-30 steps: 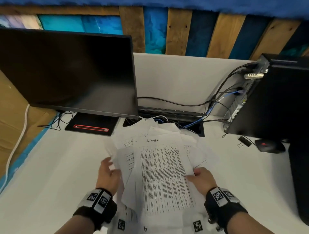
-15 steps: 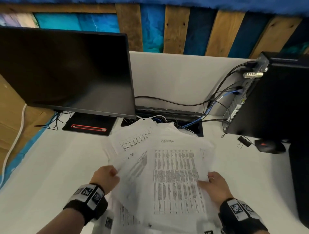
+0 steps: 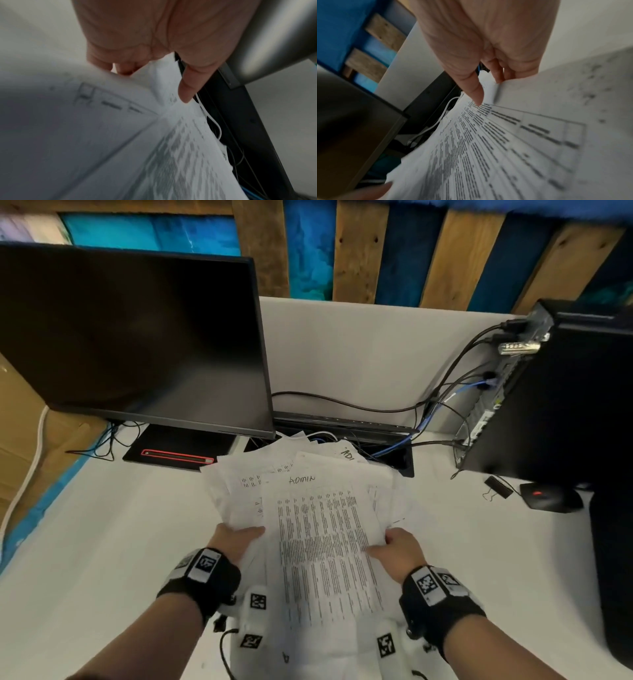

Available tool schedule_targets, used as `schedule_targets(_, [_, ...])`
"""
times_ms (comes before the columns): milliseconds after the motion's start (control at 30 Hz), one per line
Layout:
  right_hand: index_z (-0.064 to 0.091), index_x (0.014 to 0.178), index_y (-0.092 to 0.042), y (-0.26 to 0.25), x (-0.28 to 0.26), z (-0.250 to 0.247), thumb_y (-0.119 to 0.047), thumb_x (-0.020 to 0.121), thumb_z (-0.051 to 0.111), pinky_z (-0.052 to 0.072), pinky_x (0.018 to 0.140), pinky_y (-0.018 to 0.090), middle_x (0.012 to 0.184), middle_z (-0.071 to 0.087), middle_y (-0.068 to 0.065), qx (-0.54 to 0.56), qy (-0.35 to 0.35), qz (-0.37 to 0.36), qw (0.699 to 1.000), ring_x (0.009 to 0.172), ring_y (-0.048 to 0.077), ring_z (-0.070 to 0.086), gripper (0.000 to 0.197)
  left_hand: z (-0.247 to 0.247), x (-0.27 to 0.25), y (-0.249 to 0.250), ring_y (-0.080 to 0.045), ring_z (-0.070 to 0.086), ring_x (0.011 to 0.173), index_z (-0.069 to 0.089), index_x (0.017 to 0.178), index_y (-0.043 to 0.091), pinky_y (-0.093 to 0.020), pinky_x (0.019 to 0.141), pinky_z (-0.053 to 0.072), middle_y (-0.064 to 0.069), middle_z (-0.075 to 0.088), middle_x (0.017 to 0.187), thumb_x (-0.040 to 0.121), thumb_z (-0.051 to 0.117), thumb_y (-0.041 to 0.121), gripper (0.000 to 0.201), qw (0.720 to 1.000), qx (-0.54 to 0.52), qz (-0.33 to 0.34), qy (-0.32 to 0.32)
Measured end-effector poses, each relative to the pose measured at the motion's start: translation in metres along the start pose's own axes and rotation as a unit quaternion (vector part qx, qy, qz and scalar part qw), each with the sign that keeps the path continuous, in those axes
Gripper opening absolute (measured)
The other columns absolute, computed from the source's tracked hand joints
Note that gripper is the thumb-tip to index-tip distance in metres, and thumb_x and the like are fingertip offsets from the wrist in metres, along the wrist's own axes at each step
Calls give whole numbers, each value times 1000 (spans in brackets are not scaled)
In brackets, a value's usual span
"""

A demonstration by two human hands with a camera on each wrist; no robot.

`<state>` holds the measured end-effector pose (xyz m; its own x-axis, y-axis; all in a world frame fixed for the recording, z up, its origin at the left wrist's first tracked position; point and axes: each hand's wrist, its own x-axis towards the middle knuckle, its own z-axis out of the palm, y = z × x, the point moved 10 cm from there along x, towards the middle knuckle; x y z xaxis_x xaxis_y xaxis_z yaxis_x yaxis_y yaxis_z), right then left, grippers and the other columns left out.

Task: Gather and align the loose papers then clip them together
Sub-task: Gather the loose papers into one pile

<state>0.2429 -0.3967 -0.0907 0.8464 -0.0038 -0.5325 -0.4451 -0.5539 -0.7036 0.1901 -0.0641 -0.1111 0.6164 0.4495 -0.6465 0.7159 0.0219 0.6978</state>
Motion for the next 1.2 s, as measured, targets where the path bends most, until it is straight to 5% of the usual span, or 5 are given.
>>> schedule_targets(600, [61, 100, 2, 53, -49, -13, -34, 73, 78, 42, 68, 32, 86, 60, 15, 342, -85, 122, 928, 68, 25, 56, 48, 15, -100, -2, -31, 69, 79, 67, 98, 2, -43, 75, 54, -17, 76, 86, 53, 79, -2, 46, 972, -163, 141, -97])
schedule_targets(733, [61, 118, 7, 29, -68, -11, -27, 74, 74, 47, 97, 52, 115, 68, 26, 390, -163, 86, 902, 105, 39, 66, 57, 24, -120, 20, -34, 71, 90, 64, 108, 3, -44, 82, 53, -17, 76, 97, 36, 87, 14, 76, 957, -181, 137, -181])
schedule_targets(933, [59, 44, -13, -40, -77, -70, -49, 55, 83, 47, 58, 31, 47, 58, 2, 238, 6, -35, 971, 39, 26, 52, 44, 9, -138, 70, -14, 37, 41, 40, 35, 15, -27, 48, 30, 9, 39, 34, 45, 77, 65, 63, 973, 51, 205, -93])
schedule_targets(1000, [27, 33, -25, -64, -86, -92, -44, 70, 77, 28, 49, 26, 34, 26, -5, 208, 53, -64, 975, 32, 15, 23, 65, 4, -143, 101, -15, 54, 54, 57, 53, 14, -21, 53, 44, 3, 60, 53, 43, 79, 63, 55, 958, 16, 277, -76])
schedule_targets(1200, [60, 61, 7, -135, -132, -132, -53, 55, 73, 53, 70, 40, 58, 58, 25, 178, 119, -171, 962, 56, 34, 56, 62, -5, -183, 182, 5, 66, 93, 63, 111, 21, -11, 76, 53, 10, 73, 99, 79, 70, 9, 35, 905, -128, 398, -79])
